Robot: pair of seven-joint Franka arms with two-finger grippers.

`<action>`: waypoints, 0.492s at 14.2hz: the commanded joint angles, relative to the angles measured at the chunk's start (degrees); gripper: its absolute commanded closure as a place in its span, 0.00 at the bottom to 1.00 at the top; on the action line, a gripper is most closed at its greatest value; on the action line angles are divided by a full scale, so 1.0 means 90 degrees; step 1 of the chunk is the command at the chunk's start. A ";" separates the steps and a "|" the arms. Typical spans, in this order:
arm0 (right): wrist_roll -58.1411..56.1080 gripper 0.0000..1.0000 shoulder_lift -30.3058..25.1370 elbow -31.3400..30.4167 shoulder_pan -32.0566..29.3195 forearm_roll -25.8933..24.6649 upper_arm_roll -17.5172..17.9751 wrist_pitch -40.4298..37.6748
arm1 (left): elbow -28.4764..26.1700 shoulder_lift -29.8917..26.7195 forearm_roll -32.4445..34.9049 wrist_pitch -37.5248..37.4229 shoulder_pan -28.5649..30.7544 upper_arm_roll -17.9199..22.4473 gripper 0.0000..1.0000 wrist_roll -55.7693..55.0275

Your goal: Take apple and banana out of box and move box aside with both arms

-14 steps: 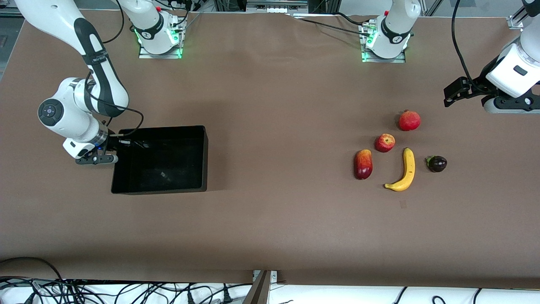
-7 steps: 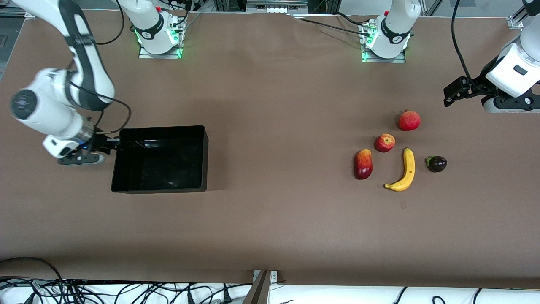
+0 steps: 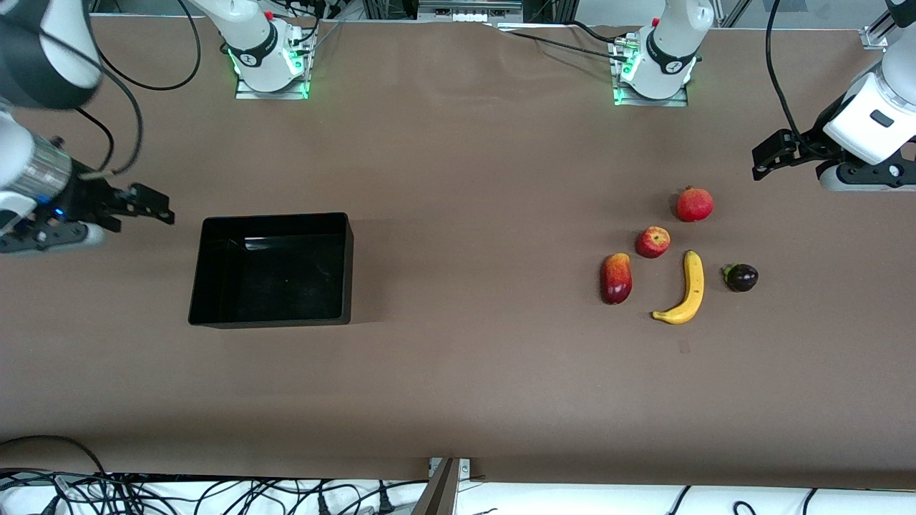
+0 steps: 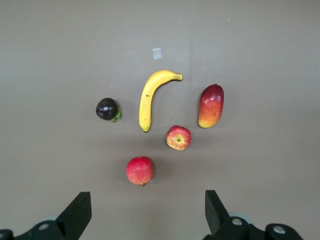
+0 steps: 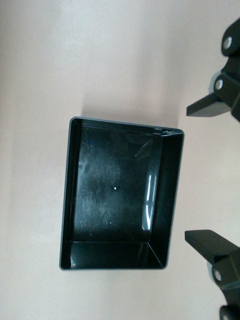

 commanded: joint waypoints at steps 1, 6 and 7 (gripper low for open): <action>0.0130 0.00 0.0056 0.0539 0.0010 -0.0208 0.0020 -0.0725 | 0.0169 0.0050 -0.0098 -0.0162 -0.0035 0.0010 0.00 -0.0059; 0.0277 0.00 -0.0520 0.0139 0.0020 -0.0433 0.0109 -0.0972 | 0.0169 0.0050 -0.0098 -0.0162 -0.0035 0.0010 0.00 -0.0050; 0.0151 0.00 -0.0511 0.0177 0.0020 -0.0443 0.0138 -0.0982 | 0.0169 0.0050 -0.0098 -0.0162 -0.0035 0.0010 0.00 -0.0059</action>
